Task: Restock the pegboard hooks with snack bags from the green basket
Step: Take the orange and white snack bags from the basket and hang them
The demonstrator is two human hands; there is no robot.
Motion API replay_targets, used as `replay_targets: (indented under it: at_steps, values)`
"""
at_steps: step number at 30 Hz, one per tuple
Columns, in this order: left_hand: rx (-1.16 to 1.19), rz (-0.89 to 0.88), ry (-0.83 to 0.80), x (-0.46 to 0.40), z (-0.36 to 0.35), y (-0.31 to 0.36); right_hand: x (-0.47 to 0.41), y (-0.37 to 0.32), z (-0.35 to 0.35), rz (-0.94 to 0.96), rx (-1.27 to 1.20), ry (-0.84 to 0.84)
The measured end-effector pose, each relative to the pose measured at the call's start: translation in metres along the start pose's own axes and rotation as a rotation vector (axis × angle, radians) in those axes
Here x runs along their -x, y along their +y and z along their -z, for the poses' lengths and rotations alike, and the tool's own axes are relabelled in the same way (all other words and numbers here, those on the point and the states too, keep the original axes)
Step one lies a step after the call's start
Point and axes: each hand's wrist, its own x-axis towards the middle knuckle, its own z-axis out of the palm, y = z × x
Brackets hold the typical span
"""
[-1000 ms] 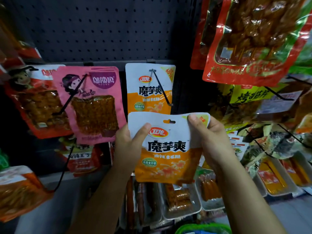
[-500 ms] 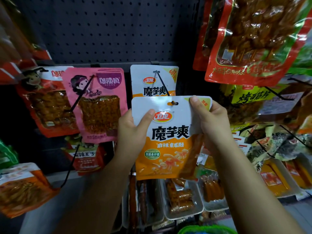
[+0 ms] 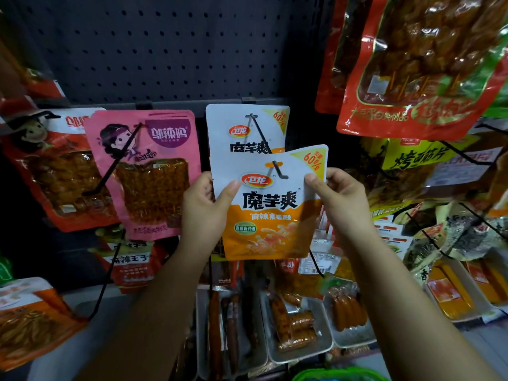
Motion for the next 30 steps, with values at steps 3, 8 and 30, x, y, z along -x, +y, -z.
replay_targets:
  at_steps: [3, 8, 30]
  values:
    - [-0.103, 0.002, 0.031, -0.024, -0.003, -0.005, -0.020, 0.002, -0.011, 0.001, 0.071, 0.002]
    - [-0.292, -0.022, 0.077, -0.067, -0.011, -0.011, -0.062, 0.011, -0.032, -0.021, 0.186, -0.005]
    - [-0.535, 0.222, 0.200, -0.118, -0.038, -0.048, -0.130, 0.043, -0.075, 0.007, 0.502, 0.099]
